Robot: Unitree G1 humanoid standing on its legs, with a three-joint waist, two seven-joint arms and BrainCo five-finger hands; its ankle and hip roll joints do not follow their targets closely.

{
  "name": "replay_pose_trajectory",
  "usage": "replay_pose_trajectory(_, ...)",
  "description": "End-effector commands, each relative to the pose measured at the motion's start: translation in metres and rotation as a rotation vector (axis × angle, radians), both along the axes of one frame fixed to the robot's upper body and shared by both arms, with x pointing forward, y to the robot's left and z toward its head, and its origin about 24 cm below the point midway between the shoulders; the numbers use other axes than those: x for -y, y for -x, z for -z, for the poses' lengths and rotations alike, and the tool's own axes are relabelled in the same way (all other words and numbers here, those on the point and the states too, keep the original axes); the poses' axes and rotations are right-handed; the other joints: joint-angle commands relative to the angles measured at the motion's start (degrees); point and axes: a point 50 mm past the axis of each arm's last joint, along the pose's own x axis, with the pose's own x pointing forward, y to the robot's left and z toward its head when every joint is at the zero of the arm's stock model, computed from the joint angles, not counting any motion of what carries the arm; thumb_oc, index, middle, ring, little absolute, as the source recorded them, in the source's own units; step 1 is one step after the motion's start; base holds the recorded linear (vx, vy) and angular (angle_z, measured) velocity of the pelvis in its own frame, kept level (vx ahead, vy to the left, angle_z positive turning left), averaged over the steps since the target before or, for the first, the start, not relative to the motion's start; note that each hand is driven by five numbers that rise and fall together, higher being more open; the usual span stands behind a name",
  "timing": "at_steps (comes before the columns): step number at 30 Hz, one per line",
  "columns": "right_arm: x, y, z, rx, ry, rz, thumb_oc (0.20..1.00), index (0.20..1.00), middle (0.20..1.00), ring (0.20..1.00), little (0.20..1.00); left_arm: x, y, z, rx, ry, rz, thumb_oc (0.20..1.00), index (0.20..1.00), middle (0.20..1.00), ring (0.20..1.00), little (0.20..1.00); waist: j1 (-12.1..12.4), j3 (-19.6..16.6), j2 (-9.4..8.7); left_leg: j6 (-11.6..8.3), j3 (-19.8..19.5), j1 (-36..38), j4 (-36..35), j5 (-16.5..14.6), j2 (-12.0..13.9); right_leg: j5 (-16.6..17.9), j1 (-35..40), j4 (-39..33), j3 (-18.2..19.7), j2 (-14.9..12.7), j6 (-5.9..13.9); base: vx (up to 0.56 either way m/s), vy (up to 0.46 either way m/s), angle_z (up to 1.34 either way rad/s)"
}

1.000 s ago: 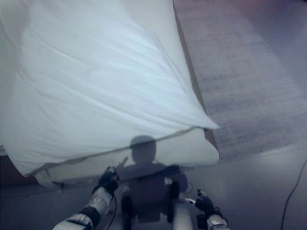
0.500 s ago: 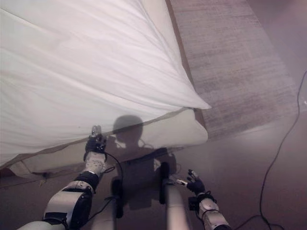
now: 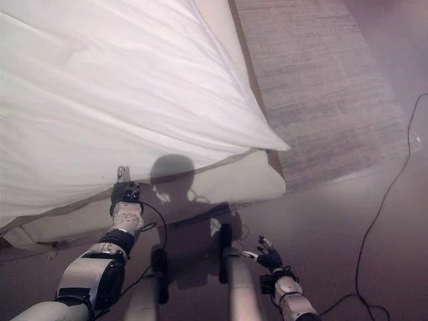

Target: Make the bed

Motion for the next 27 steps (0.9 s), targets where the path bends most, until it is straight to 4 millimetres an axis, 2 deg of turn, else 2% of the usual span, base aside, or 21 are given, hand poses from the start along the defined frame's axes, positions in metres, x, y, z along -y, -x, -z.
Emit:
replay_pose_trajectory(1,0.002,0.008,-0.001,0.035,-0.011,-0.010,1.000,1.000,1.000,1.000,1.000,-0.023,-0.006,-0.035,0.105,-0.057,-0.107,0.200,0.200,0.200,0.200,0.200,0.77,-2.27,0.24,0.87,2.05,-2.28,-2.24,3.77,-1.39,-1.22,-0.60,1.51,0.75,0.03,4.69,0.00,0.000,0.00)
replay_pose_trajectory(5,-0.001,0.006,-0.004,0.052,-0.040,-0.005,1.000,1.000,1.000,1.000,1.000,-0.021,-0.007,-0.038,0.127,-0.056,-0.111,0.200,0.200,0.200,0.200,0.200,0.96,-2.41,0.24,0.84,2.19,-2.27,-2.50,3.96,-1.38,-1.24,-0.31,1.09,0.73,0.16,4.57,0.00,0.007,-0.04)
replay_pose_trajectory(11,-0.022,-0.002,-0.011,0.078,-0.310,0.072,1.000,1.000,1.000,1.000,1.000,0.001,-0.006,-0.037,0.215,-0.009,-0.080,0.200,0.200,0.200,0.200,0.200,2.15,-1.93,0.60,1.04,1.69,-1.83,-2.91,4.25,-1.90,-1.07,0.25,0.74,0.59,0.22,4.44,0.00,0.001,-0.01)
replay_pose_trajectory(13,-0.027,-0.005,-0.013,0.085,-0.348,0.077,1.000,1.000,1.000,1.000,1.000,0.010,-0.005,-0.036,0.229,-0.011,-0.057,0.200,0.200,0.200,0.200,0.200,2.53,-1.63,0.79,1.13,1.65,-1.56,-3.14,4.42,-2.09,-0.95,0.72,0.50,0.50,0.13,4.49,0.00,0.000,0.00)
replay_pose_trajectory(14,-0.040,-0.016,-0.022,0.112,-0.432,0.080,1.000,1.000,1.000,1.000,1.000,0.032,-0.004,-0.043,0.311,0.007,-0.003,0.200,0.200,0.200,0.200,0.200,3.59,-0.56,1.51,1.26,1.22,-0.94,-3.59,4.35,-2.44,-1.15,1.69,0.07,0.29,0.03,4.45,0.00,0.000,0.00)
replay_pose_trajectory(17,-0.061,-0.030,-0.033,0.129,-0.600,0.103,1.000,1.000,1.000,1.000,1.000,0.061,0.004,-0.042,0.390,0.043,0.081,0.200,0.200,0.200,0.200,0.200,5.47,1.25,2.84,1.62,0.67,-0.21,-4.65,5.08,-3.27,-1.02,2.85,-0.34,-0.29,-0.29,4.32,-0.01,-0.001,0.02)
replay_pose_trajectory(18,-0.061,-0.031,-0.033,0.129,-0.601,0.103,1.000,1.000,1.000,1.000,1.000,0.061,0.004,-0.042,0.390,0.042,0.082,0.200,0.200,0.200,0.200,0.200,5.46,1.22,2.80,1.66,0.66,-0.36,-4.76,5.40,-3.35,-0.74,2.75,-0.51,-0.31,-0.37,4.30,0.00,-0.020,0.13)
replay_pose_trajectory(19,-0.073,-0.041,-0.040,0.121,-0.706,0.142,1.000,1.000,1.000,1.000,1.000,0.079,0.008,-0.049,0.449,0.056,0.143,0.200,0.200,0.200,0.200,0.200,6.55,2.25,3.69,1.84,0.12,0.39,-5.39,5.50,-3.81,-1.04,3.72,-0.69,-0.93,-0.51,4.27,-0.01,-0.013,0.14)
replay_pose_trajectory(20,-0.073,-0.041,-0.040,0.122,-0.707,0.142,1.000,1.000,1.000,1.000,1.000,0.080,0.008,-0.049,0.450,0.055,0.143,0.200,0.200,0.200,0.200,0.200,6.53,2.24,3.65,1.87,0.10,0.25,-5.51,5.81,-3.89,-0.76,3.63,-0.86,-0.95,-0.58,4.25,0.02,-0.021,0.25)
replay_pose_trajectory(21,-0.089,-0.049,-0.048,0.110,-0.833,0.160,1.000,1.000,1.000,1.000,1.000,0.095,0.013,-0.061,0.540,0.072,0.206,0.200,0.200,0.200,0.200,0.200,7.64,3.04,4.45,2.02,-0.45,0.66,-5.67,5.72,-4.36,-1.06,4.44,-1.01,-1.41,-0.83,4.21,0.01,-0.014,0.28)
replay_pose_trajectory(23,-0.095,-0.052,-0.051,0.105,-0.870,0.154,1.000,1.000,1.000,1.000,1.000,0.101,0.016,-0.066,0.566,0.073,0.227,0.200,0.200,0.200,0.200,0.200,8.23,3.58,4.85,2.09,-0.88,0.85,-5.99,6.15,-4.71,-0.92,4.82,-1.15,-1.88,-1.17,4.14,0.01,-0.024,0.31)
replay_pose_trajectory(24,-0.107,-0.058,-0.063,0.117,-0.956,0.137,1.000,1.000,1.000,1.000,1.000,0.111,0.023,-0.078,0.645,0.072,0.274,0.200,0.200,0.200,0.200,0.200,9.26,4.42,5.62,2.14,-1.76,1.05,-6.09,6.13,-5.26,-1.34,5.74,-1.17,-2.79,-1.63,3.95,-0.01,-0.024,0.30)
replay_pose_trajectory(27,-0.114,-0.064,-0.073,0.136,-1.010,0.118,1.000,1.000,1.000,1.000,1.000,0.119,0.029,-0.088,0.703,0.073,0.306,0.200,0.200,0.200,0.200,0.200,10.05,4.75,6.42,2.31,-2.84,0.87,-6.84,6.82,-5.89,-1.24,5.99,-1.44,-3.79,-2.21,3.94,0.01,-0.042,0.38)
